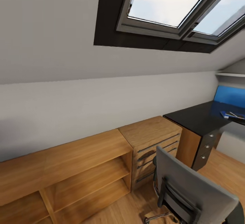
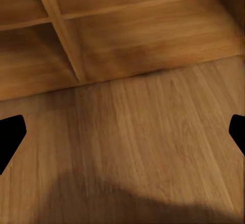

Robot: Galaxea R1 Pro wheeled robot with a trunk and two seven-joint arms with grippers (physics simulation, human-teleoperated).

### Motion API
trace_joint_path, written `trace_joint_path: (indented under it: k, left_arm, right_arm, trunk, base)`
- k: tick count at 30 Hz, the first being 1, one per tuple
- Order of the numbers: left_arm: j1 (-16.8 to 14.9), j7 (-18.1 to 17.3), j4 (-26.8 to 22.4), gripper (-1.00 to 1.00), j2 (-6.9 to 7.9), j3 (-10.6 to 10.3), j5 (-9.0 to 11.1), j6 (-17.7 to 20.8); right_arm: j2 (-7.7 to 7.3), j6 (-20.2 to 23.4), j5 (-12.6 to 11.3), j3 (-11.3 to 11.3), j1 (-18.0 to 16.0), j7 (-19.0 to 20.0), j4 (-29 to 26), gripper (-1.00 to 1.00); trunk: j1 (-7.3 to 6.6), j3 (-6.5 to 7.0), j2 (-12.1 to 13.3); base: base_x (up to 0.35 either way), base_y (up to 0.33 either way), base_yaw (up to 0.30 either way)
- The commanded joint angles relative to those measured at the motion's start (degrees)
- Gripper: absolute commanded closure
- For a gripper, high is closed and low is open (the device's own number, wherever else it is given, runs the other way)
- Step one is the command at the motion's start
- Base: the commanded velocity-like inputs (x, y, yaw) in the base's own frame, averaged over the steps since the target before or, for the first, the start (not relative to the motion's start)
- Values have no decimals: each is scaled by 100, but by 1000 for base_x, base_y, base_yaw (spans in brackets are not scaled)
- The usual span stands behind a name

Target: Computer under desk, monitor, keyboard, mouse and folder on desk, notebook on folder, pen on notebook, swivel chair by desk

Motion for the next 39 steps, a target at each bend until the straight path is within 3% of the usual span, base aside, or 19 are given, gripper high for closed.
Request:
trace_joint_path:
  k: [1,9,20,39]
  left_arm:
    - [-2,58,0,-100,0,-50,-2,-9]
    - [-2,57,-2,-100,-5,-50,-6,2]
    - [-2,57,-5,-100,-5,-50,-7,12]
    - [-2,57,-6,-100,-12,-59,-7,28]
  right_arm:
    - [5,-13,-17,49,-7,-32,12,-100]
    - [7,-13,-18,51,-7,-32,12,-100]
    - [6,-13,-18,50,-7,-32,12,-100]
    - [6,-5,-18,52,-7,-32,12,-100]
  trunk:
    - [1,-9,-8]
    - [1,-9,-8]
    - [1,-9,-8]
    - [1,-9,-8]
  base:
    - [0,0,-300]
    - [0,26,-300]
    - [35,196,-300]
    - [3,9,-300]
